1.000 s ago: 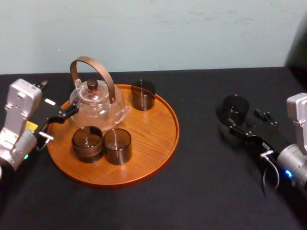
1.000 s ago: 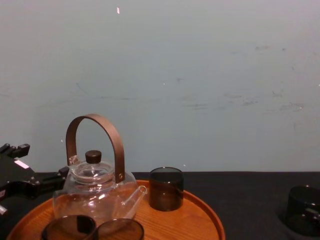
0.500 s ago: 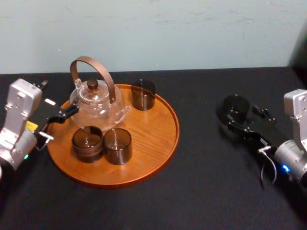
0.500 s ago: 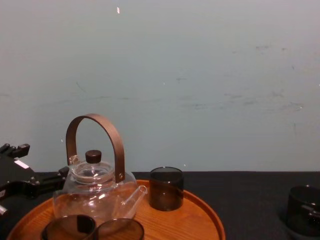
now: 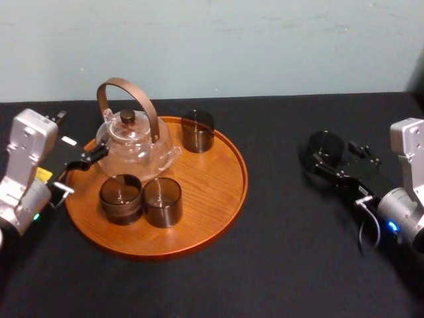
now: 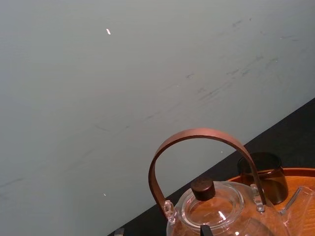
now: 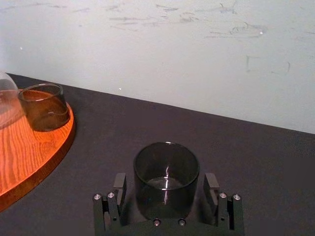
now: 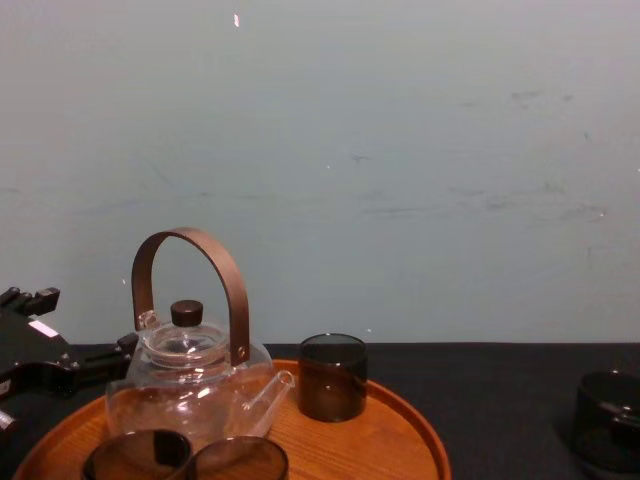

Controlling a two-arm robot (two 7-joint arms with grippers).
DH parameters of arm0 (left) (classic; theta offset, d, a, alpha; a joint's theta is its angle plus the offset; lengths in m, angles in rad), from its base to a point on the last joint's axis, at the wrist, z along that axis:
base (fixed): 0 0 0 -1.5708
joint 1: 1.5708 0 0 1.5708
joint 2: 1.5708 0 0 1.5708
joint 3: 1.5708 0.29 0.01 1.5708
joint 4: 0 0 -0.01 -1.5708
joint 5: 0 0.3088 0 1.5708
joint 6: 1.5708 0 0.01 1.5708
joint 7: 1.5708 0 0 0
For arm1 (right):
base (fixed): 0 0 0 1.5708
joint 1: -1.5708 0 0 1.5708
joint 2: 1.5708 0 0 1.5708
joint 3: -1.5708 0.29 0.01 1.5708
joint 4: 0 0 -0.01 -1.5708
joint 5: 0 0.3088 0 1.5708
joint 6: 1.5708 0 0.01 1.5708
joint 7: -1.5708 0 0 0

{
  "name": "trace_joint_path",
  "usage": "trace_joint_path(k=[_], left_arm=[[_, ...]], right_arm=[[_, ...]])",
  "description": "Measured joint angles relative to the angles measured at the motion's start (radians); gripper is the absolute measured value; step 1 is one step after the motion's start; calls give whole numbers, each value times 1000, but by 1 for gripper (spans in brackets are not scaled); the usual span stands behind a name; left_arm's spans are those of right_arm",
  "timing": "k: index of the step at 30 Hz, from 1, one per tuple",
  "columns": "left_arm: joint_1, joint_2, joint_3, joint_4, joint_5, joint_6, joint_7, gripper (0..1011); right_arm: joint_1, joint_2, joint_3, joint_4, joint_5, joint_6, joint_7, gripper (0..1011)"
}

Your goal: Pick up the glass from the table and place it on the tray.

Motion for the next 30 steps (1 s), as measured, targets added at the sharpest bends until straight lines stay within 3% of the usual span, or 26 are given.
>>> trace_joint_path(k=[9, 30], left_arm=[[0, 0, 0, 0, 0, 0, 0, 1001], [0, 0, 0, 0, 0, 0, 0, 1001]], right_arm=[[45, -10, -4, 59, -3, -7, 5, 1002], [99, -24, -26, 123, -4, -25, 30, 1002]])
